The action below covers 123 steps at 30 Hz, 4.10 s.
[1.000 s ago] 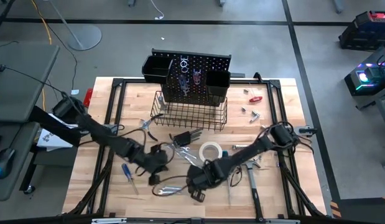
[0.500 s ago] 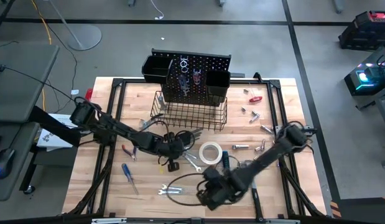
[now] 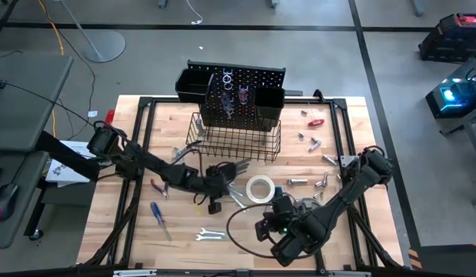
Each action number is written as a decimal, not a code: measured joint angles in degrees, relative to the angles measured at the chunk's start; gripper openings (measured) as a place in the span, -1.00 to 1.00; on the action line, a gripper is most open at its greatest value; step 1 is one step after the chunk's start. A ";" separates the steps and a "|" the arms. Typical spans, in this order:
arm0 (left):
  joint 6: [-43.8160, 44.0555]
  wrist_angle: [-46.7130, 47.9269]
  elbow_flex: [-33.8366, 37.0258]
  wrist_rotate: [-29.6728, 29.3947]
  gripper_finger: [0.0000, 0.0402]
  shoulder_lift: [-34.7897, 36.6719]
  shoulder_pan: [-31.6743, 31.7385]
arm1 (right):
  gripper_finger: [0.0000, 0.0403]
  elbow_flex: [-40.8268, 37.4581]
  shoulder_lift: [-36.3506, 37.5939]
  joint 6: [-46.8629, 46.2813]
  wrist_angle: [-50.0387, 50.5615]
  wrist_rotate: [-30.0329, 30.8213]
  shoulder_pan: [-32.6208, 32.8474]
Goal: Hang tools onto peg board
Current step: Hang the wrench on the peg board
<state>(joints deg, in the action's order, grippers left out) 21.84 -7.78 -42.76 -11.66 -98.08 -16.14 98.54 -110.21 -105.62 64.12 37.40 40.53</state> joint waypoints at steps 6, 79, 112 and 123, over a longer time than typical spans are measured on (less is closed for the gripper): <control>1.92 -0.22 2.01 -0.56 -1.00 0.00 0.02 | -1.00 0.00 0.00 0.09 -0.40 1.53 -0.48; 16.94 -26.44 2.14 -5.83 -1.00 -18.10 -8.41 | 0.12 0.13 -17.76 44.37 -14.12 -39.99 -19.04; 13.57 -29.12 2.12 -7.19 -1.00 -18.70 -8.78 | -0.93 1.64 -24.44 52.78 -14.83 -39.34 -17.02; 7.69 -0.63 3.04 -10.57 -1.00 2.57 -7.76 | -0.99 1.03 -20.17 58.15 -13.74 -35.57 -16.90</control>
<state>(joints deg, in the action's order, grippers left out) 29.54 -8.42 -39.72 -22.23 -95.51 -23.90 99.57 -130.38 -47.47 50.38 1.83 23.63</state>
